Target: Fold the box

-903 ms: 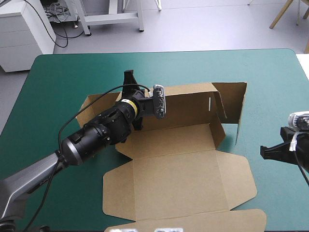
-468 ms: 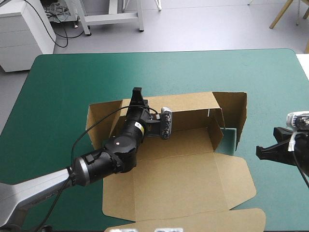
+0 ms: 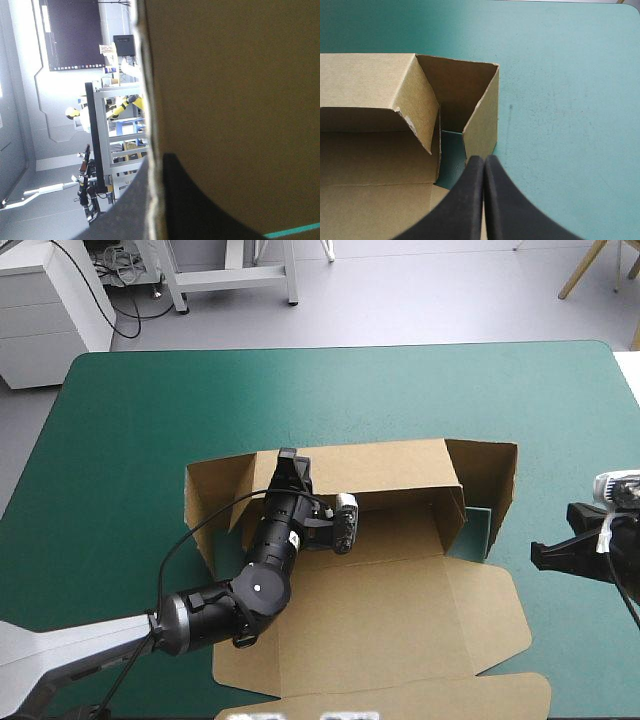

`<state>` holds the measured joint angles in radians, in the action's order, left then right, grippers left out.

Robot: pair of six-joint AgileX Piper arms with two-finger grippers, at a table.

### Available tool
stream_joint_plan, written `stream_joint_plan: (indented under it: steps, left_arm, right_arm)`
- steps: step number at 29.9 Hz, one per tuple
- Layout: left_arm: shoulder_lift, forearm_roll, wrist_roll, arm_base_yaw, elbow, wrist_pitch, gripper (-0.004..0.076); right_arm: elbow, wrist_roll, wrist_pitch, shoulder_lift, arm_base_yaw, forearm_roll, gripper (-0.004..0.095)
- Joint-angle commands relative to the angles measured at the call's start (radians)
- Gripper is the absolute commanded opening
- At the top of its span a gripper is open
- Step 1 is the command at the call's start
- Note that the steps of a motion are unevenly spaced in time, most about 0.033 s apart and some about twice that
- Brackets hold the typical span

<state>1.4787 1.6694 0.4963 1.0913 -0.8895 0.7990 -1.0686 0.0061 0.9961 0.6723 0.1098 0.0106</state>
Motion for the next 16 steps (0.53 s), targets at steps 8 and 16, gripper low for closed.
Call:
stream_joint_plan:
  steps: [8,16]
  left_arm:
    - [-0.031,0.092,0.09,0.008,0.003,-0.012,-0.001]
    - [-0.031,0.09,0.09,-0.01,0.003,-0.039,-0.001]
  right_arm:
    - [-0.178,-0.065,0.009,0.059,-0.009,0.054,0.0402]
    - [-0.425,-0.107,0.028,0.201,-0.009,0.052,0.0656]
